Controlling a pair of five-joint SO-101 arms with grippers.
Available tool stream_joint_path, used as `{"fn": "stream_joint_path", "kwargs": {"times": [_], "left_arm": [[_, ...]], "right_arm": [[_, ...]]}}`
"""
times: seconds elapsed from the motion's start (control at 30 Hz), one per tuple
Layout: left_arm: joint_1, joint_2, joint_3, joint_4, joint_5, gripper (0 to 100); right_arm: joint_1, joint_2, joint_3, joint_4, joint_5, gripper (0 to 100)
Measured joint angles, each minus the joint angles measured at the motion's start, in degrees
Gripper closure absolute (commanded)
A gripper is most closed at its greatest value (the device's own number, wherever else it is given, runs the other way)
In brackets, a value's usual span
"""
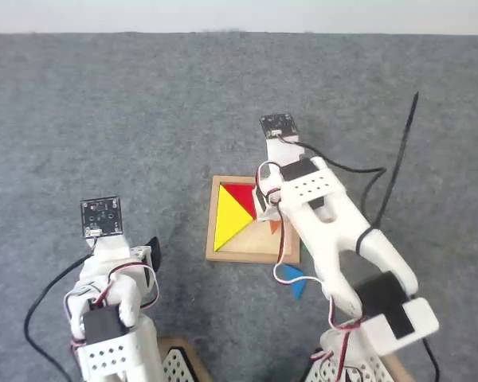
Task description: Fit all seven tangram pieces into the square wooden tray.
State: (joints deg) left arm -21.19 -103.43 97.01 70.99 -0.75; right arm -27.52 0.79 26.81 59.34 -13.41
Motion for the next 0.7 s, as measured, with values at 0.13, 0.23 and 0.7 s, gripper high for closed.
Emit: {"fn": "stream_joint_path", "kwargs": {"times": [0.13, 0.23, 0.7], "left_arm": [[0.0, 0.0, 0.0, 0.0, 0.0, 77], [0.0, 0.0, 0.0, 0.0, 0.0, 77], [0.0, 0.0, 0.0, 0.0, 0.0, 77]], "right_arm": [[0.3, 0.9, -0.1, -0.1, -3.6, 92.3], [0.3, 1.4, -0.1, -0.1, -4.9, 92.1], [0.4, 1.4, -0.1, -0.1, -1.0, 79.0]]}}
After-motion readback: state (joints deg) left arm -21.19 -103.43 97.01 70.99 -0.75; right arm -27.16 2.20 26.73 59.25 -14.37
